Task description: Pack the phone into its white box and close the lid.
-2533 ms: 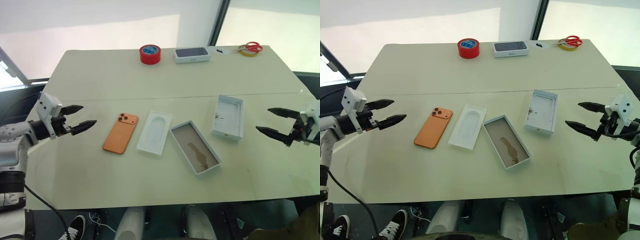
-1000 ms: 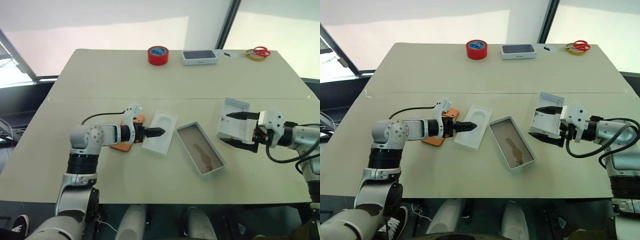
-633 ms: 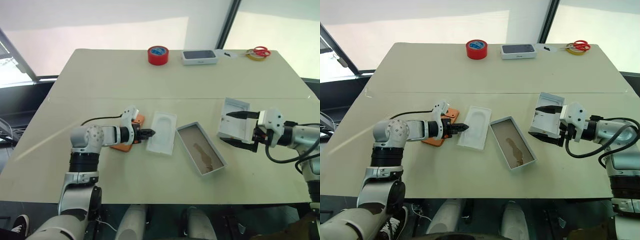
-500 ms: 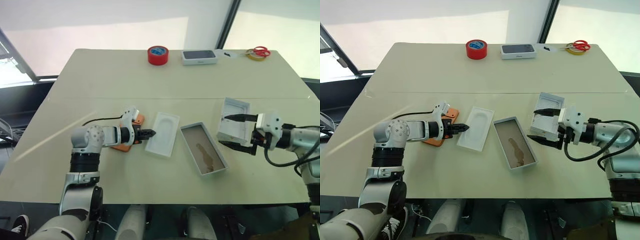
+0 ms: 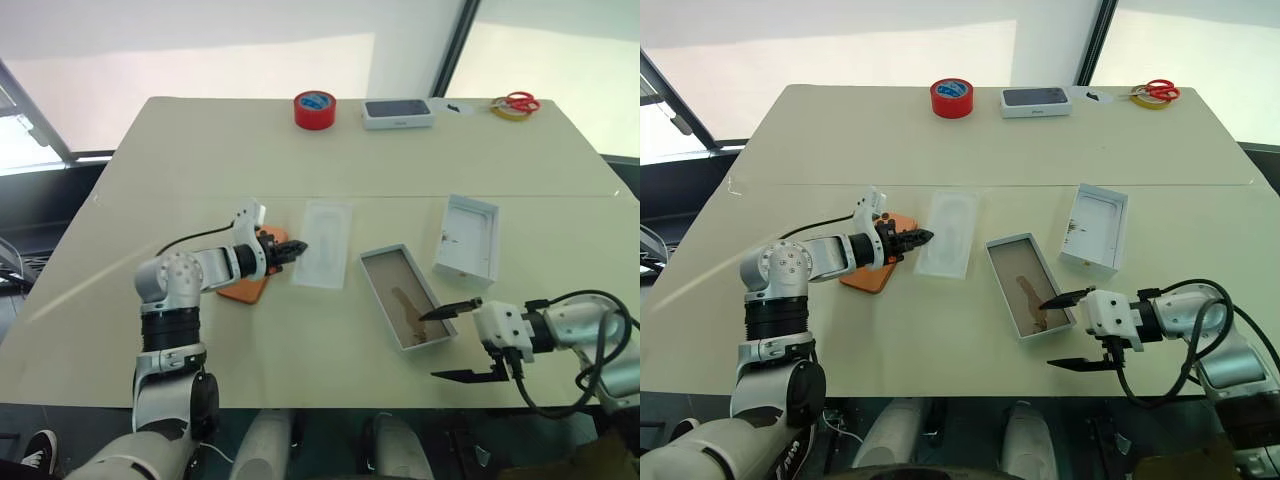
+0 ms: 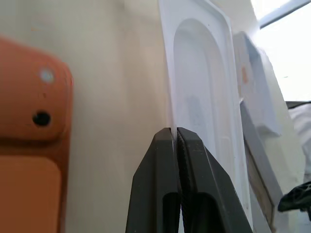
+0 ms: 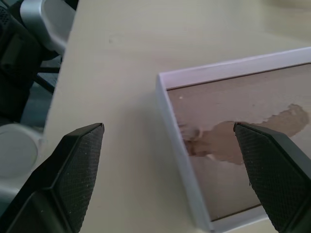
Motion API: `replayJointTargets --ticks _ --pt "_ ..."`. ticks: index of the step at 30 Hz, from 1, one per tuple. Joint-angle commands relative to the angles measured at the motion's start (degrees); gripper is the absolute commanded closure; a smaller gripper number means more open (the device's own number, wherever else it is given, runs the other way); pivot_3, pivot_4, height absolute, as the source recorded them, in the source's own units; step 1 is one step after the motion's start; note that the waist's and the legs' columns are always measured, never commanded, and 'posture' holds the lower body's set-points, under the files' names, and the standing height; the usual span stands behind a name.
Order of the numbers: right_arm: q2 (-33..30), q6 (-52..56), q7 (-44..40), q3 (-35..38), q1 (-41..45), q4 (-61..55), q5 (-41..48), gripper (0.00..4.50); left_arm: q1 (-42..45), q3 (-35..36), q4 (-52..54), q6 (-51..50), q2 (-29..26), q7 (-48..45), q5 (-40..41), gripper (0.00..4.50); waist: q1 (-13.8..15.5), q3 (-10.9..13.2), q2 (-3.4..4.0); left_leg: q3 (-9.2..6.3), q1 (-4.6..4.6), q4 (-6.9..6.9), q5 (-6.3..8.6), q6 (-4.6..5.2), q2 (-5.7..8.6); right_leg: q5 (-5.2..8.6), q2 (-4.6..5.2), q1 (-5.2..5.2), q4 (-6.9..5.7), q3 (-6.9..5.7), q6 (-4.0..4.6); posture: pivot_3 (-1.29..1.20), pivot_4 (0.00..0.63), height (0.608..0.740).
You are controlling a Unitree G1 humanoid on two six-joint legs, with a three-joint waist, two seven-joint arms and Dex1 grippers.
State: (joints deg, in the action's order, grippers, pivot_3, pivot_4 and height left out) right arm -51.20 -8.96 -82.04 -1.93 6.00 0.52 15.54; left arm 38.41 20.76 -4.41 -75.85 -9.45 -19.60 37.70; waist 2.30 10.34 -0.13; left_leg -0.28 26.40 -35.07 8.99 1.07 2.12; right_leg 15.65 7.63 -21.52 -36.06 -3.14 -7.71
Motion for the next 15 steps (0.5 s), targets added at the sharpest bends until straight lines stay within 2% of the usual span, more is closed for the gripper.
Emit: replayJointTargets --ticks 1,6,12,15 --pt "0.43 -4.53 -0.98 -2.26 1.56 3.20 -2.72 1.85 1.99 3.17 2.47 -1.13 0.31 2.27 2.52 4.50 0.11 0.00 0.00 -0.02 0.00 -0.02 0.00 0.00 0.01 0.00 0.00 0.03 0.00 -0.03 0.00 0.00 0.150 0.740" --pt "2.21 -3.57 -1.16 -4.26 5.22 5.77 -2.39 4.46 2.14 2.89 2.95 -0.08 0.43 4.47 2.13 4.50 -0.06 0.00 -0.01 -0.01 -0.01 -0.05 0.00 0.00 0.05 0.00 -0.01 0.06 0.00 -0.03 -0.01 0.00 0.150 0.740" --pt "7.61 -3.22 3.84 -4.71 11.70 10.33 -4.00 4.46 2.31 3.78 4.21 -0.40 2.90 7.20 3.45 4.50 -0.08 0.03 -0.05 -0.02 -0.02 -0.05 -0.01 -0.01 0.02 -0.01 -0.04 0.05 -0.03 -0.03 -0.02 0.00 0.150 0.740" --pt "9.49 -2.61 5.12 -4.72 15.46 11.70 -4.10 4.46 4.42 6.60 3.87 0.67 5.17 9.41 4.86 4.50 -0.07 0.03 -0.05 -0.02 -0.01 -0.04 -0.02 -0.03 0.03 -0.01 -0.05 0.02 -0.05 -0.03 -0.03 0.00 0.150 0.740"
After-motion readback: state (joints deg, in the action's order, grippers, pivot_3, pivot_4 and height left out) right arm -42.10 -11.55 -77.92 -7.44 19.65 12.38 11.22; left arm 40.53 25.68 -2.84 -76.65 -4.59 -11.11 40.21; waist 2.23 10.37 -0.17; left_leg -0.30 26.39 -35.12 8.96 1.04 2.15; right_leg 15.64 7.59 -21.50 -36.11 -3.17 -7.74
